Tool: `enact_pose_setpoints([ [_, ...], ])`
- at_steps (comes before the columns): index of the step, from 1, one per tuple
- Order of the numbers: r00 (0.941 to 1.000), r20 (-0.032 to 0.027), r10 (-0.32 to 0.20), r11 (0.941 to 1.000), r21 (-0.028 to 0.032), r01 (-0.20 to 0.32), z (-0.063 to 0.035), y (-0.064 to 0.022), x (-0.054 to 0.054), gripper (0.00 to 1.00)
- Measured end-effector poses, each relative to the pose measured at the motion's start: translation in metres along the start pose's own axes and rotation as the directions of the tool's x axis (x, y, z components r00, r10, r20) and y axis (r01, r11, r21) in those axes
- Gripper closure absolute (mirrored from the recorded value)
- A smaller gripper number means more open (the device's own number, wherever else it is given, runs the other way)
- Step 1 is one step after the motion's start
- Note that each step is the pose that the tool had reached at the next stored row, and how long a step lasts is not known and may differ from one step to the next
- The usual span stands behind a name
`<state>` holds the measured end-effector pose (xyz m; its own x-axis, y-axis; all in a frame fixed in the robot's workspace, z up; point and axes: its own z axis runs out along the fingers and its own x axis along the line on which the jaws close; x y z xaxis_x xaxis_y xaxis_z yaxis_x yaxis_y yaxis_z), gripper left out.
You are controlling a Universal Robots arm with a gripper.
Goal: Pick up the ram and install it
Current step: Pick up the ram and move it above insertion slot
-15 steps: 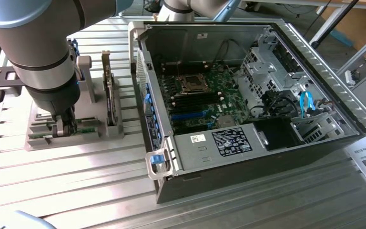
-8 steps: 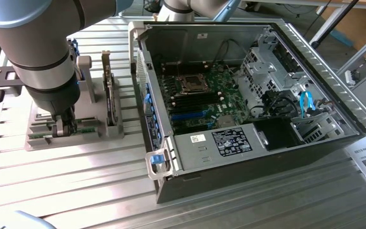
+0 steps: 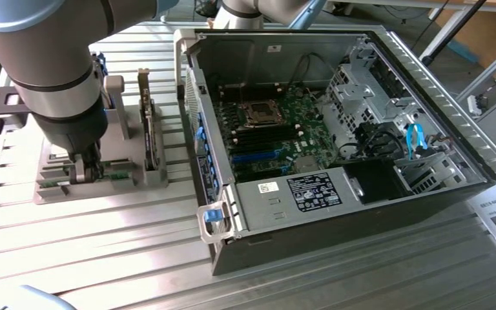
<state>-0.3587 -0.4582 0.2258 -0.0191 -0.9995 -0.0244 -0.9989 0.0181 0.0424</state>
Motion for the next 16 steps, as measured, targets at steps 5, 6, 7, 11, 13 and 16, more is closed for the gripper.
enact_pose_setpoints([
  [5,1.0000,0.0000,0.000,1.0000,0.0000,0.000,-0.0053,0.0002,0.000,0.88],
  [6,1.0000,0.0001,0.000,1.0000,0.0000,0.000,-0.0063,0.0003,0.000,0.88],
  [7,1.0000,0.0000,0.000,1.0000,0.0000,0.000,-0.0073,0.0003,0.000,0.88],
  [11,1.0000,0.0000,0.000,1.0000,0.0000,0.000,-0.0116,0.0005,0.000,0.88],
  [13,1.0000,-0.0001,0.000,1.0000,-0.0001,0.000,-0.0144,0.0006,0.000,0.88],
  [16,1.0000,-0.0001,0.000,1.0000,0.0001,0.000,-0.0192,0.0008,0.000,0.88],
])
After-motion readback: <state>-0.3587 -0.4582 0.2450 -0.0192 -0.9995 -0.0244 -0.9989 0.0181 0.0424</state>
